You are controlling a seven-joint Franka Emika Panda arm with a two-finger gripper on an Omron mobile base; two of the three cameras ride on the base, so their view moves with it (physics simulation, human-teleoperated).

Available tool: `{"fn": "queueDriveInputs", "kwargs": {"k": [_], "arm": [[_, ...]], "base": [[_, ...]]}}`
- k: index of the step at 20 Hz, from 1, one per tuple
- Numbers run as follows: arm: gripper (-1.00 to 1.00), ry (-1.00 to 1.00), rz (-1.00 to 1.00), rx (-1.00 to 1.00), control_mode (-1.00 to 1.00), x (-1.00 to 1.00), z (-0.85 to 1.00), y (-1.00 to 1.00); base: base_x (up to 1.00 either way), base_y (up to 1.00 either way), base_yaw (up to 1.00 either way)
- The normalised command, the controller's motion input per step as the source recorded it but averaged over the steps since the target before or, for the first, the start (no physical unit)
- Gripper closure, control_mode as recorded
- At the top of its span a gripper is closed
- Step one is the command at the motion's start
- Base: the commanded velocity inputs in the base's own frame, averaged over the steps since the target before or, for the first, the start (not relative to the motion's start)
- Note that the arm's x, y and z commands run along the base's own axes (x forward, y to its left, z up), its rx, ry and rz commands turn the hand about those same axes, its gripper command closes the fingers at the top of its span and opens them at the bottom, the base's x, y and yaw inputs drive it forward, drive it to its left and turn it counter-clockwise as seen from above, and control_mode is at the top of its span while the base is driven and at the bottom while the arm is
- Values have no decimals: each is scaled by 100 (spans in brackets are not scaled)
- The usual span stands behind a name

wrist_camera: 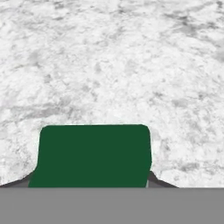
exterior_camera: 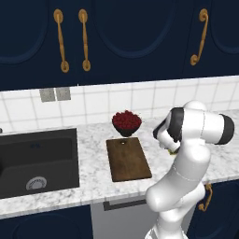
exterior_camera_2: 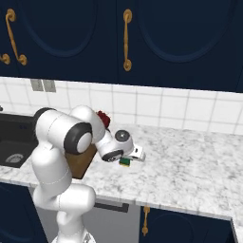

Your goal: Pick up the sponge from the counter and clean the cutting board by briefly scrubbing or pressing down on the cutting board. Once finished, release the sponge.

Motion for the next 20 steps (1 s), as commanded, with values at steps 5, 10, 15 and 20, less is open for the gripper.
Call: {"fn": "queueDriveInputs", "kwargs": {"k": [5,10,15,20], "arm": [[100,0,0,0,-100,0,-61,0],[-100,-3,0,0,-100,-20,2,0],[-100,-3,0,0,-100,-15,42,0],[-100,-2,0,0,-100,-12,66,-2]], "base": [[0,0,0],[0,0,0],[0,0,0],[0,0,0]]}}
